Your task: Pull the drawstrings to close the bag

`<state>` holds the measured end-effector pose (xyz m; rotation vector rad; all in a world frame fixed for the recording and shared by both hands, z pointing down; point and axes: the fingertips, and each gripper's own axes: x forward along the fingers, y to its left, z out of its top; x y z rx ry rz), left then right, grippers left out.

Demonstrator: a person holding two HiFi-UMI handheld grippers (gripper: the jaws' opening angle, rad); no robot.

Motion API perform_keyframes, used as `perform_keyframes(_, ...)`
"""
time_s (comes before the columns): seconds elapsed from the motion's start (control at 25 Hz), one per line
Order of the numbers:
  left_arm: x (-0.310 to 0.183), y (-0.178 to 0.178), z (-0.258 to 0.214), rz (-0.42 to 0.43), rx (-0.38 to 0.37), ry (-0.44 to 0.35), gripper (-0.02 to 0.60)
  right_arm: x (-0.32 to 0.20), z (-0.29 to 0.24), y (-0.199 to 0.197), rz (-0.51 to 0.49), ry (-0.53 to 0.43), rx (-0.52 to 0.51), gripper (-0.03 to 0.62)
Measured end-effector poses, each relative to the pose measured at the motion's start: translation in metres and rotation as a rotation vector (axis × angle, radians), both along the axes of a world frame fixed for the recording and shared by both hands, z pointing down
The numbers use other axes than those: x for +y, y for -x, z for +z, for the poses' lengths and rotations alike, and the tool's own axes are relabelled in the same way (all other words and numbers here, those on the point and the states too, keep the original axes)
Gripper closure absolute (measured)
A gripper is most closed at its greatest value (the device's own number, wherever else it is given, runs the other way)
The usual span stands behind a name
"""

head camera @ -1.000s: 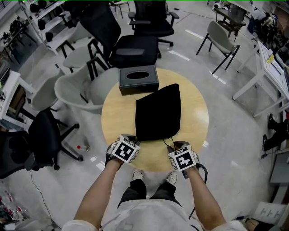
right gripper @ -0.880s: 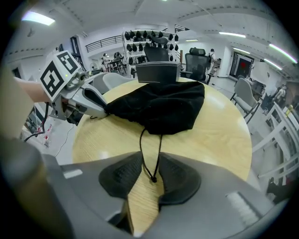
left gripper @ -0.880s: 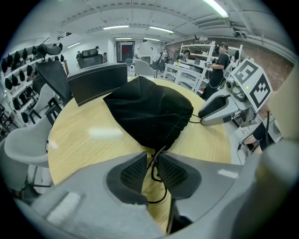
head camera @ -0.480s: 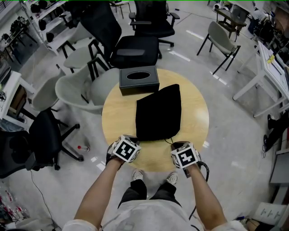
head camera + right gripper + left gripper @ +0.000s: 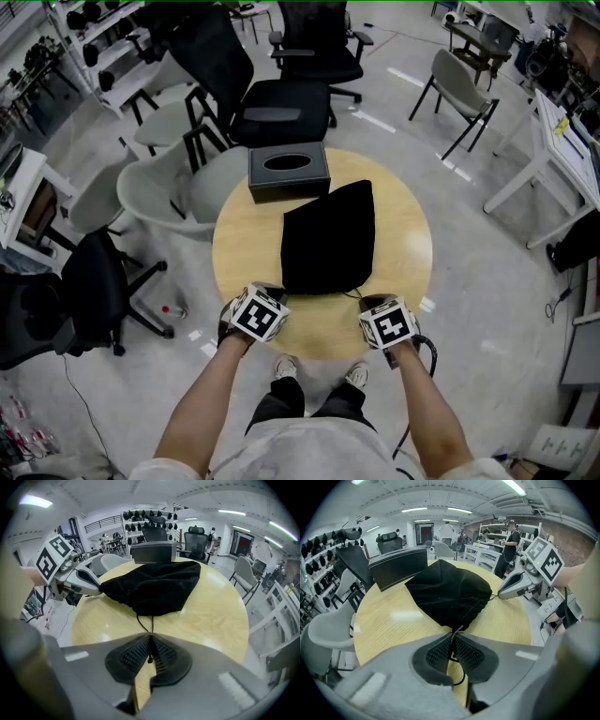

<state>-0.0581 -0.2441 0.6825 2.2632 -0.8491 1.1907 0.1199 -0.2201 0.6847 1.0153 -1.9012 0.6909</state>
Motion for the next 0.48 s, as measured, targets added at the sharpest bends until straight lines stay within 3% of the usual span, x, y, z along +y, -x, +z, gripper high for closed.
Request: perform_keyframes(0.48, -0.026, 0.007, -0.047, -0.039, -0.003, -0.126, 0.572, -0.040, -0.048, -0.021, 0.021, -0.157, 0.017, 0.588)
